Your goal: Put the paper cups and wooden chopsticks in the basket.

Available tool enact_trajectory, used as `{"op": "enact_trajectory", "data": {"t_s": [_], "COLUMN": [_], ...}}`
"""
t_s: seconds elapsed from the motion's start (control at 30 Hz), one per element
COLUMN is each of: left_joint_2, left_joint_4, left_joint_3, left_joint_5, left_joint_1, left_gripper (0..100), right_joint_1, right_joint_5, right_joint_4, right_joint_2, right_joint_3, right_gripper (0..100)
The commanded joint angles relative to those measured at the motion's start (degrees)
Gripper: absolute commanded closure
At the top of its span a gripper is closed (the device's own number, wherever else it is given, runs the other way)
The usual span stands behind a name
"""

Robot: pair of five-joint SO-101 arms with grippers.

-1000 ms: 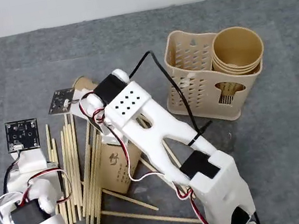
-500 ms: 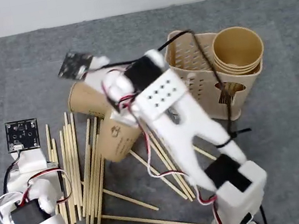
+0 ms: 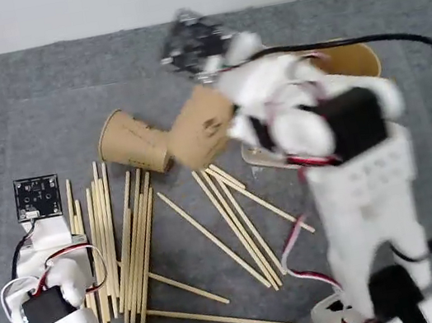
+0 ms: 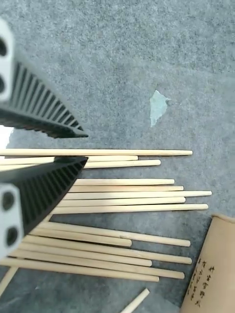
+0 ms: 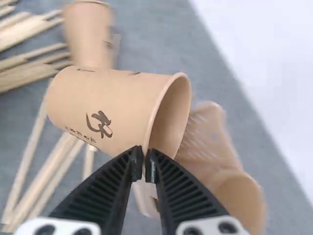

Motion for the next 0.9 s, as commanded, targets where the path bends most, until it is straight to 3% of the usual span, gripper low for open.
{"op": "enact_trajectory", "data": {"t_s": [0.0,0.33,0.63,0.87], "left_joint_2": [0.18,0.18,0.18,0.18], "left_joint_4": [-1.32,-1.41,-1.23,-1.23], "left_joint_3": [-0.57,-0.48,-0.40,-0.31], "left_joint_5": [-0.26,-0.18,-0.18,-0.18], "left_joint_1": [0.26,0.35,0.35,0.35], "left_gripper": [93,93,93,93], "right_joint_1": [8.75,26.42,30.37,30.29], "right_joint_5": [5.89,16.88,18.55,22.77], "right_joint_4": [1.80,-9.10,-19.30,-20.26], "right_joint_2": [-5.67,-9.19,-8.84,-4.00], "right_joint_3": [-1.23,-1.32,-1.05,-1.05], "right_gripper": [99.0,99.0,99.0,99.0]}}
